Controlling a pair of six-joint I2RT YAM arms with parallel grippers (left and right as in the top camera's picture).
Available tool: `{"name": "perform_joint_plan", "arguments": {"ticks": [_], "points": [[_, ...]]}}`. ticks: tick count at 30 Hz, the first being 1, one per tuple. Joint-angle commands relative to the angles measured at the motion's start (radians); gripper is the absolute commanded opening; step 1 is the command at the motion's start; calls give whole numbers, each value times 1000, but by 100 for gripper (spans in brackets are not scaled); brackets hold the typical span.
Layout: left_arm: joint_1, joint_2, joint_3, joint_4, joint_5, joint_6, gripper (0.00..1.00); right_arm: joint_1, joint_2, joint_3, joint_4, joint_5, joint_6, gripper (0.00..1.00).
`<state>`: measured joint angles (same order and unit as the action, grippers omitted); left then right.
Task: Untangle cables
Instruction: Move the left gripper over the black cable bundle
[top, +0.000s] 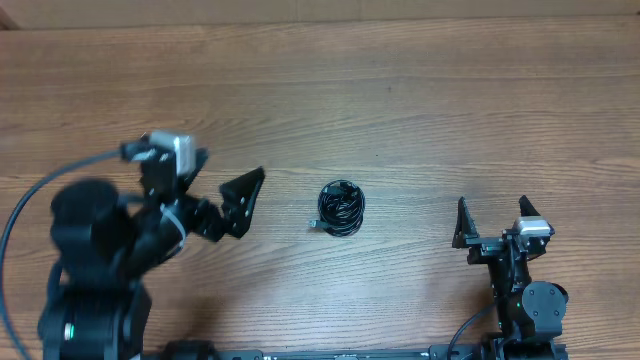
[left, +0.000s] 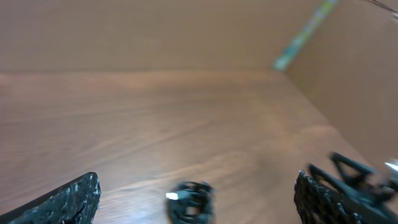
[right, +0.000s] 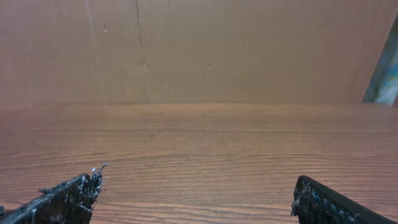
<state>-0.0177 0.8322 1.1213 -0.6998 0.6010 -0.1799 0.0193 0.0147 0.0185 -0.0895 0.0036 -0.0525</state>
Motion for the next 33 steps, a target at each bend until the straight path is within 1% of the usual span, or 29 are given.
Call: {"name": "perform_joint_plan", "arguments": {"ticks": [1,4,6,9,11,13,15,21,26,28,33], "points": [[4,94,45,-9,184,6,100,-4,-12,-11,6,-6,-1,100],[-10,165,70,-72,136,-25,100,-4,-12,-11,6,-6,-1,100],[-41,214,100,-131,70,-30,100,-4,-12,-11,6,-6,-1,100],[-118,289,174,-251,-101,-36,100,-4,-12,-11,6,-6,-1,100],[-184,342,229,-330,-247,-74,100,-4,-12,-11,6,-6,-1,100],[-243,385,260,-370,-363,-125,100,-4,-12,-11,6,-6,-1,100],[-291,418,263,-369,-422,-152,100,-4,-12,-11,6,-6,-1,100],[-336,525,263,-366,-410,-158,100,-4,-12,-11,6,-6,-1,100],[-336,624,261,-374,-270,-158,100,-4,-12,-11,6,-6,-1,100],[-336,660,261,-374,-240,-158,100,-4,-12,-11,6,-6,-1,100],[-336,754,261,-402,-232,-190,100,-4,-12,-11,6,-6,-1,100]]}}
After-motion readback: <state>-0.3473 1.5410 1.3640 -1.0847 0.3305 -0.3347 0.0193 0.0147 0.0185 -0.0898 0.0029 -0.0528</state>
